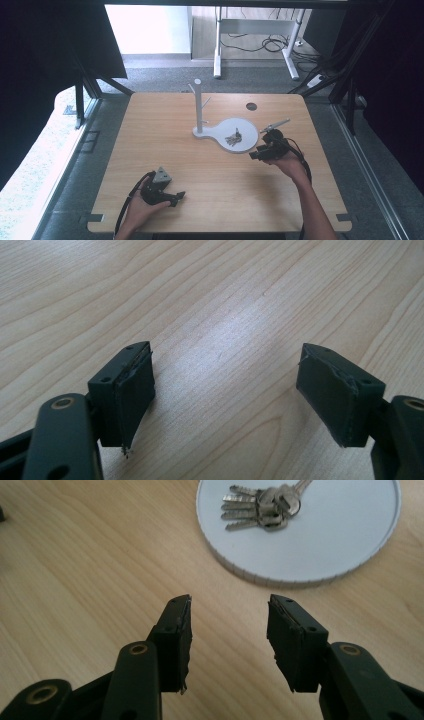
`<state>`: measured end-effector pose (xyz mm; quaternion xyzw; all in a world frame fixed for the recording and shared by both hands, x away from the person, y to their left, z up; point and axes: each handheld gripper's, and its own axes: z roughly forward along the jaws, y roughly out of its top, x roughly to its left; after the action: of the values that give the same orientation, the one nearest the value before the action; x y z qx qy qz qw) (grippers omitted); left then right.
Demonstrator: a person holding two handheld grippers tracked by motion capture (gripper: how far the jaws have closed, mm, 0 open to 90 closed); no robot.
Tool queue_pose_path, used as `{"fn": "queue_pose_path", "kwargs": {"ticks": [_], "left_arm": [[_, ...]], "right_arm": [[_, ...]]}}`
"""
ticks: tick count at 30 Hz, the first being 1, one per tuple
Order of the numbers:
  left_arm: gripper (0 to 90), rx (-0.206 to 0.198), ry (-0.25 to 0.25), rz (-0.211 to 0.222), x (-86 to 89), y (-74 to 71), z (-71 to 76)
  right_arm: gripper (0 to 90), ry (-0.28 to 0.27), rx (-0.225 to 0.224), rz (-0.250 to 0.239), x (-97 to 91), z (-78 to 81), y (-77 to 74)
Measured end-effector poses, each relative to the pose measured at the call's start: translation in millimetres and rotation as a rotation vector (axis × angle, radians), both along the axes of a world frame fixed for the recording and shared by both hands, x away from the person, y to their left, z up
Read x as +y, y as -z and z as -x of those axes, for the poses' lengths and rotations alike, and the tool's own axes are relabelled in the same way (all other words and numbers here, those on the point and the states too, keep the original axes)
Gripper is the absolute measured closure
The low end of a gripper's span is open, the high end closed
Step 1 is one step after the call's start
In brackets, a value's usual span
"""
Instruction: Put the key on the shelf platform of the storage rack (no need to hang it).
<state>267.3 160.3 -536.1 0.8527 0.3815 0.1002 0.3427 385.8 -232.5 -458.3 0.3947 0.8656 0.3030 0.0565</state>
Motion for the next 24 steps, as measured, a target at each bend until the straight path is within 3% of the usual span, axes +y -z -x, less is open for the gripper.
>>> {"fn": "queue_pose_path", "kwargs": {"ticks": [13,17,24], "left_arm": [[23.2,0.0,-0.016,-0.008,3.2,-0.3,-1.0],[23.2,-0.002,-0.018,-0.006,4.1,-1.0,-0.9],[23.3,-0.005,-0.02,0.002,5.1,-2.4,-0.5]], "right_arm": [[52.3,0.039,-0.044,-0.021,-31.9,60.4,32.7],[51.7,0.037,-0.044,0.056,-31.6,70.6,41.0],[51.2,0.043,-0.029,0.037,-33.4,78.2,51.4]]}}
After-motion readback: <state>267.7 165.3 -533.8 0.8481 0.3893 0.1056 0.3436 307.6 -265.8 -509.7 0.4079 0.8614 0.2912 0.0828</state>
